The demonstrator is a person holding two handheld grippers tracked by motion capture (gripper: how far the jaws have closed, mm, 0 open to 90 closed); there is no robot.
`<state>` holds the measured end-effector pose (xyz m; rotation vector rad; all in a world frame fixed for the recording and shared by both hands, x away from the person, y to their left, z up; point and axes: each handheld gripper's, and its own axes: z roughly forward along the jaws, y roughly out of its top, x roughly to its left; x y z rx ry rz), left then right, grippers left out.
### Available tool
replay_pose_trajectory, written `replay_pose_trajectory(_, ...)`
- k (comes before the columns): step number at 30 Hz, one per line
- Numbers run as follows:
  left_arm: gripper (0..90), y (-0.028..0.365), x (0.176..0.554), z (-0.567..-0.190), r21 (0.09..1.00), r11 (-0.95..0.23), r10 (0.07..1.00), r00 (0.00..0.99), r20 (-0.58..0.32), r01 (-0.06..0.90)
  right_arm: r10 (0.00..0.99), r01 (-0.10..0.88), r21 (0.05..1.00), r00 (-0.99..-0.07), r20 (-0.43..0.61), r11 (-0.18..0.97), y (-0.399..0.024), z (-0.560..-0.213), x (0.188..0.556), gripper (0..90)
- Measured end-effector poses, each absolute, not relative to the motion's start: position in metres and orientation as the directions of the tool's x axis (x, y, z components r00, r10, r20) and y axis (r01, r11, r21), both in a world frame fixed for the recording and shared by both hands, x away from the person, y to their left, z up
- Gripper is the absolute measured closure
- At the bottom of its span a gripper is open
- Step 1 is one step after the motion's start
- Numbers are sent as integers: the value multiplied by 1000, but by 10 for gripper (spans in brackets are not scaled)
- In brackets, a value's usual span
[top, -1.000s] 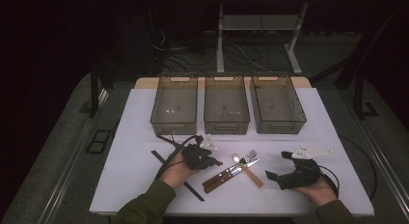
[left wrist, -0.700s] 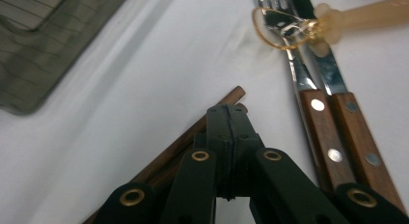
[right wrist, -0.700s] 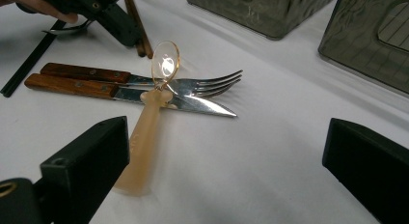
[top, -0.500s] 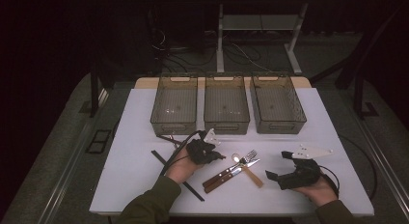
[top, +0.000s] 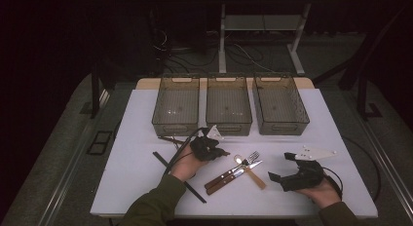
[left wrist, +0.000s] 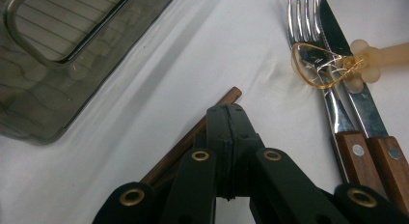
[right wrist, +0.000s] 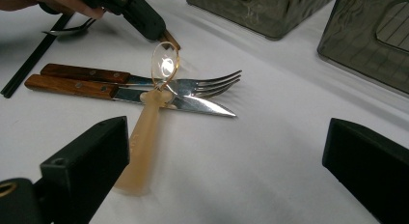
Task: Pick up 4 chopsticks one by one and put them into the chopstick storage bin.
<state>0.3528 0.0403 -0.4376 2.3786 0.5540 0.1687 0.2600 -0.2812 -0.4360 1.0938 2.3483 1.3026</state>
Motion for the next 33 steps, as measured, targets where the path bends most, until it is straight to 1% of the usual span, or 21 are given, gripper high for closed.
replay_pose_trajectory(5, 895, 67, 357, -422, 661, -649, 490, 871, -16, 377, 711, 494, 810, -689, 142, 316, -283, -436, 260, 23)
replay_pose_trajectory(7, 895, 86, 362, -418, 658, -638, 534, 846, 2, 401, 712, 494, 810, -687, 142, 315, -283, -436, 260, 23)
replay_pose_trajectory(8, 895, 106, 366, -417, 652, -623, 583, 812, 20, 432, 711, 494, 810, -688, 142, 316, -283, -436, 260, 23)
replay_pose_trajectory(10, 895, 124, 370, -418, 636, -630, 610, 791, 49, 447, 710, 494, 809, -690, 142, 319, -282, -436, 260, 23)
replay_pose_trajectory(11, 895, 124, 370, -418, 636, -630, 610, 791, 49, 447, 710, 496, 807, -690, 143, 319, -282, -436, 260, 23)
replay_pose_trajectory(14, 895, 152, 375, -419, 630, -599, 671, 739, 57, 495, 711, 496, 807, -689, 141, 321, -282, -436, 260, 23)
replay_pose_trajectory(15, 895, 166, 378, -419, 641, -569, 699, 714, 47, 515, 711, 495, 807, -689, 140, 321, -282, -436, 260, 23)
replay_pose_trajectory(22, 895, 182, 382, -423, 626, -553, 731, 681, 48, 550, 711, 497, 806, -689, 141, 322, -281, -436, 260, 23)
replay_pose_trajectory(33, 896, 174, 385, -428, 625, -580, 717, 691, 88, 522, 708, 497, 805, -692, 141, 325, -281, -436, 260, 23)
